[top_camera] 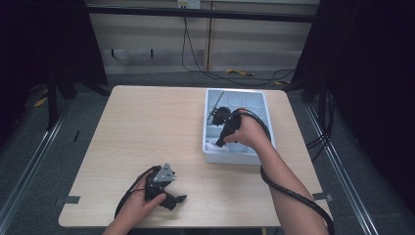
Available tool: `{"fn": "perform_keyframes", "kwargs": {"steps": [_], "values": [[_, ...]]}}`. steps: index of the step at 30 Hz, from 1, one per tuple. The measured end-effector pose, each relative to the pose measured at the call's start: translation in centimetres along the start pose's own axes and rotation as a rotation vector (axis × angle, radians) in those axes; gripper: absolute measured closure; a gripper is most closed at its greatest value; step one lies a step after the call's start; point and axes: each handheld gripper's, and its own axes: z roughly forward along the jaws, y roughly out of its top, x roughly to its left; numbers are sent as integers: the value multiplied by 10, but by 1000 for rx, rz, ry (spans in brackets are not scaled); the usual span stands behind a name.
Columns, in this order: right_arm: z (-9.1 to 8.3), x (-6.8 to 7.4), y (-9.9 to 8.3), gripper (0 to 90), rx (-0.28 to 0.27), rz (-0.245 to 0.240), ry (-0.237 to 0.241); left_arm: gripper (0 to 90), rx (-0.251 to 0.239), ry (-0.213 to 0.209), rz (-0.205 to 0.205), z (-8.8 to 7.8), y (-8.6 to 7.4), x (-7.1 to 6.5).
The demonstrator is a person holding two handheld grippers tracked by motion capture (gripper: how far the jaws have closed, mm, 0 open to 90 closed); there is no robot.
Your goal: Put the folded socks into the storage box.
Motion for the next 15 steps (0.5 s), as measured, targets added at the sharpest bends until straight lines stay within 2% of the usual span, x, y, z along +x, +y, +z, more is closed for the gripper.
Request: {"fn": "perform_keyframes", "kwargs": {"steps": [3, 8, 15], "values": [[-4, 3, -3, 409, -17, 13, 1, 79, 0, 0, 0, 0, 0, 0], [-13, 11, -10, 341, -54, 17, 11, 79, -4, 7, -2, 0, 0, 0], [-15, 20, -20, 291, -77, 22, 24, 79, -4, 7, -1, 0, 0, 0]]}}
